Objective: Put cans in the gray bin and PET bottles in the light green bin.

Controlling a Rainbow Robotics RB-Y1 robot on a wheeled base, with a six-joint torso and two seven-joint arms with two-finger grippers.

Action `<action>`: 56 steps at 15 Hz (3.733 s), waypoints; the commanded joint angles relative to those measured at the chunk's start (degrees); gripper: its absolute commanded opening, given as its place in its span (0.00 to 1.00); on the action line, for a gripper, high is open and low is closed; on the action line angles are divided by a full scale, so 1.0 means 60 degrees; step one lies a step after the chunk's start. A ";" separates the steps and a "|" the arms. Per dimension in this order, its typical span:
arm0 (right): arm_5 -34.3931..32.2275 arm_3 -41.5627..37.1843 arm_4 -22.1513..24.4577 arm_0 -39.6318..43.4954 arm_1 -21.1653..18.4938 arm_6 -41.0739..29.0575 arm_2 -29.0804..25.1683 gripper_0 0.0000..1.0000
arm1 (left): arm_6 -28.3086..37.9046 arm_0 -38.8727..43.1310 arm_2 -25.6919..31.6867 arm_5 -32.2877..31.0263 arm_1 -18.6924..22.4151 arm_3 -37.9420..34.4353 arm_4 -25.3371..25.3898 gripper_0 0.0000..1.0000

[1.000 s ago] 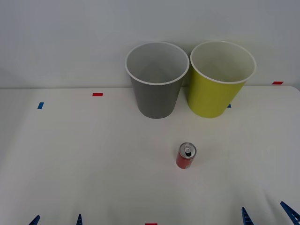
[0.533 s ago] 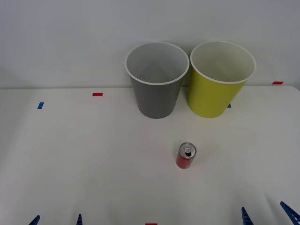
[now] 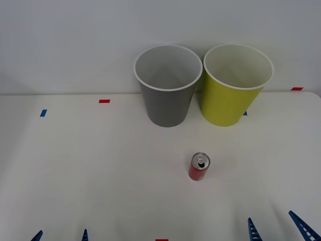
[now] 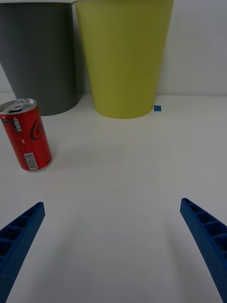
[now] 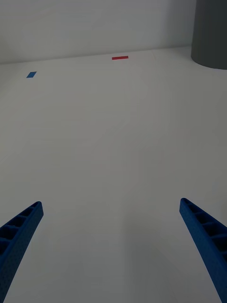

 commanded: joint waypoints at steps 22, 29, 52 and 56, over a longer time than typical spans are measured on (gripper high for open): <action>-0.0334 0.3499 0.0470 -0.5290 0.1668 0.0644 0.1594 1.00 | 0.0000 0.0000 0.0000 0.0000 0.0000 -0.0001 0.0000 1.00; 0.0501 0.3689 0.0426 -0.6271 0.1594 0.0629 0.1755 1.00 | 0.0000 0.0000 0.0000 0.0000 0.0000 -0.0001 0.0000 1.00; 0.8455 -0.2873 -0.0057 -0.5714 0.0100 0.0014 0.0481 0.00 | 0.0000 0.0000 0.0000 0.0000 0.0000 -0.0001 0.0000 1.00; 1.2146 -0.4529 -0.0291 -0.6813 -0.0076 -0.0264 -0.0076 0.00 | 0.0000 0.0000 0.0000 0.0000 0.0000 -0.0001 0.0000 1.00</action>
